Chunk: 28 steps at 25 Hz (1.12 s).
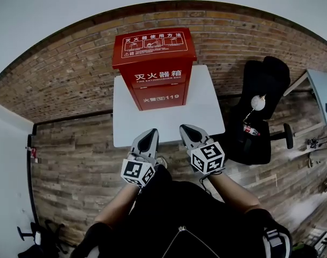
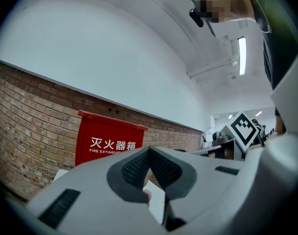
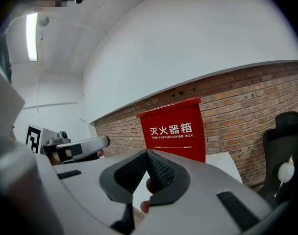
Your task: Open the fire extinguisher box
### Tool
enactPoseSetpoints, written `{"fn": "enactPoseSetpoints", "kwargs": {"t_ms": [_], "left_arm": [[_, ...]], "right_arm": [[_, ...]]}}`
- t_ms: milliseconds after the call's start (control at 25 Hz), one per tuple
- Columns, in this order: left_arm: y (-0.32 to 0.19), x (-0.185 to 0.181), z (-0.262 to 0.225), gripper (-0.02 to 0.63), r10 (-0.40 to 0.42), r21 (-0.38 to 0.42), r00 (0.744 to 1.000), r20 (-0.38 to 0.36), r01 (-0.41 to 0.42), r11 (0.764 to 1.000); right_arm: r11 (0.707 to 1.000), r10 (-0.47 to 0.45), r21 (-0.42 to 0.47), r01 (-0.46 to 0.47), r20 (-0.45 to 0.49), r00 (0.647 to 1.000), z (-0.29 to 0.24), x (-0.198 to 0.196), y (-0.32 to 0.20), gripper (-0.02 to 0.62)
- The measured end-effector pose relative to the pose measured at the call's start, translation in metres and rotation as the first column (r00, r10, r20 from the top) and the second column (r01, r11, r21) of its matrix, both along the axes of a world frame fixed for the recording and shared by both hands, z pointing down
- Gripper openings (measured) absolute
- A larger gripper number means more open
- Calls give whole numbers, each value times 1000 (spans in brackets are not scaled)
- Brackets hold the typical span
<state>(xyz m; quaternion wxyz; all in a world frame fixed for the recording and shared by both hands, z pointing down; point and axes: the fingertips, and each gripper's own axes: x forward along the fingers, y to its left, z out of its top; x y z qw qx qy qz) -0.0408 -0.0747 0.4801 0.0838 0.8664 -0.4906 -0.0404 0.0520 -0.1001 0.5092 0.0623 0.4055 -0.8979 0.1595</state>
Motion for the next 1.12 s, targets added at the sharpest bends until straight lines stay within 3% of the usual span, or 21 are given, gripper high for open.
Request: {"fn": "enactPoseSetpoints", "kwargs": {"t_ms": [640, 1120], "left_arm": [[-158, -75, -17, 49, 81, 7, 997, -19, -81, 997], [-208, -74, -22, 51, 76, -12, 997, 1, -76, 997]], "right_arm": [[997, 71, 35, -71, -14, 997, -27, -73, -157, 18], [998, 29, 52, -28, -20, 999, -35, -84, -204, 18]]}}
